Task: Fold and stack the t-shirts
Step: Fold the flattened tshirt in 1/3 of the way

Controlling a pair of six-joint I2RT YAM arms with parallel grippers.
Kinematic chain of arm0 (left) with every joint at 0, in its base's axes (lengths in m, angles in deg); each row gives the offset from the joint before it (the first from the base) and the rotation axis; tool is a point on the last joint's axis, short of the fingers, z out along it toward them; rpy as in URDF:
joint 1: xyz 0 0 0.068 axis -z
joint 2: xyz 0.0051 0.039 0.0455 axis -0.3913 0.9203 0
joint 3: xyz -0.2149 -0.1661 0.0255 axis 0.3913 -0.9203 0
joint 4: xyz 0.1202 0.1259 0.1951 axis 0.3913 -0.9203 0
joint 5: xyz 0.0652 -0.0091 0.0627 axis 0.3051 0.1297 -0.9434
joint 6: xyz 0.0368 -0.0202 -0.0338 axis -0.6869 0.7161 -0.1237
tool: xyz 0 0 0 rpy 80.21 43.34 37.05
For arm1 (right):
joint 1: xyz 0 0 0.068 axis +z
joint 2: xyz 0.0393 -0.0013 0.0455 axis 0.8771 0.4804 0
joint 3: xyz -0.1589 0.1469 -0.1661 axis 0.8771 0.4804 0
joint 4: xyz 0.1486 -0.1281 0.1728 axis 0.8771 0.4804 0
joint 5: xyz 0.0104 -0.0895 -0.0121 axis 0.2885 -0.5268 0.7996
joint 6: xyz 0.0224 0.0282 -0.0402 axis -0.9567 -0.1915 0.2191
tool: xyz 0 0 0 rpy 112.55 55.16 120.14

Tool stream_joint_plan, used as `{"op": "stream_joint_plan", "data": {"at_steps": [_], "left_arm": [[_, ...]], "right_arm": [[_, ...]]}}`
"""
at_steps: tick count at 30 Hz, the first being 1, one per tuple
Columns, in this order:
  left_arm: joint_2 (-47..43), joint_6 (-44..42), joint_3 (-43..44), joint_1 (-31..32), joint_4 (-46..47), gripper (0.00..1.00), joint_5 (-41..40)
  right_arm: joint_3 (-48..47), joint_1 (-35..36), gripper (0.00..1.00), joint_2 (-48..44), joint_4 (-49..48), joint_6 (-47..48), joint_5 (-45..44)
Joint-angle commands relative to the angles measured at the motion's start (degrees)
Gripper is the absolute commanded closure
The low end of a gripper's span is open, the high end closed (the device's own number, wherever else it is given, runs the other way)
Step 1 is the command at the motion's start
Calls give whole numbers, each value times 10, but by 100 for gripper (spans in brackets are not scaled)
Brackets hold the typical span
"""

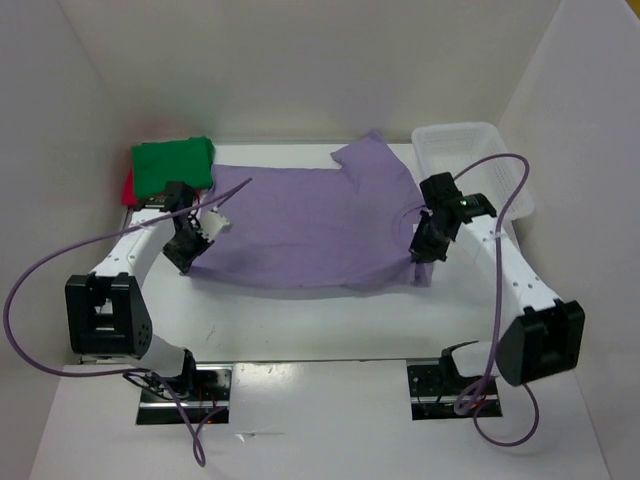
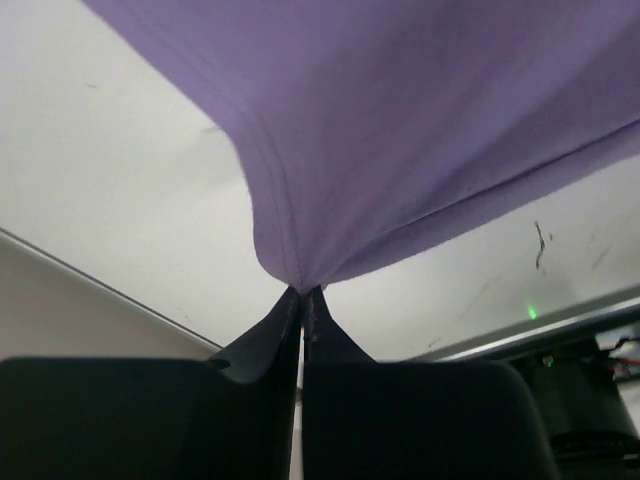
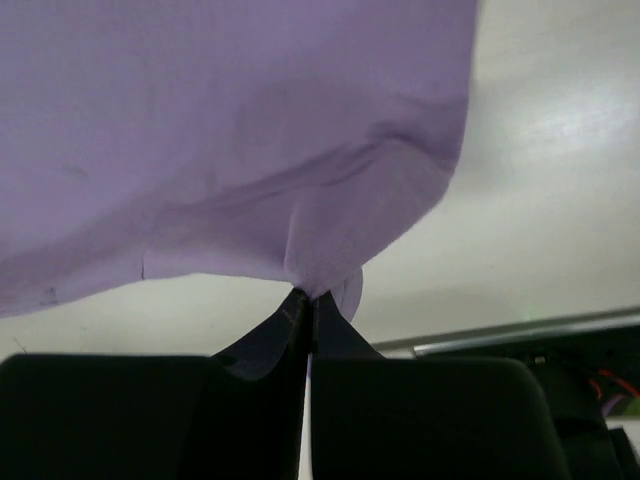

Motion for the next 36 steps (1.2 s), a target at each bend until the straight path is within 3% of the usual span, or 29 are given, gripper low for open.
{"op": "stream_joint_plan", "data": {"at_steps": [1,12,27,30,34,36], "left_arm": [[-1,42,46,-17,63,100,-6],[147,97,166,-17,145,100,-5],[209,104,185,-17,173,99,-39],[227,104,200,-17,173,96,-45],[240,110,212,-17,173,83,-51],[254,110,217,-17,179,76,-57]], "right_arm": [[-57,-30,100,67,-70,58,-10],[-160,-88,100,229,-176,120,-4],[-201,-98,100,319,-201,155,-2],[-215,-98,100,333,-206,155,-9],[-235,-98,100,352,-212,161,-20],[-250,-98,92,362,-212,161,-32]]}}
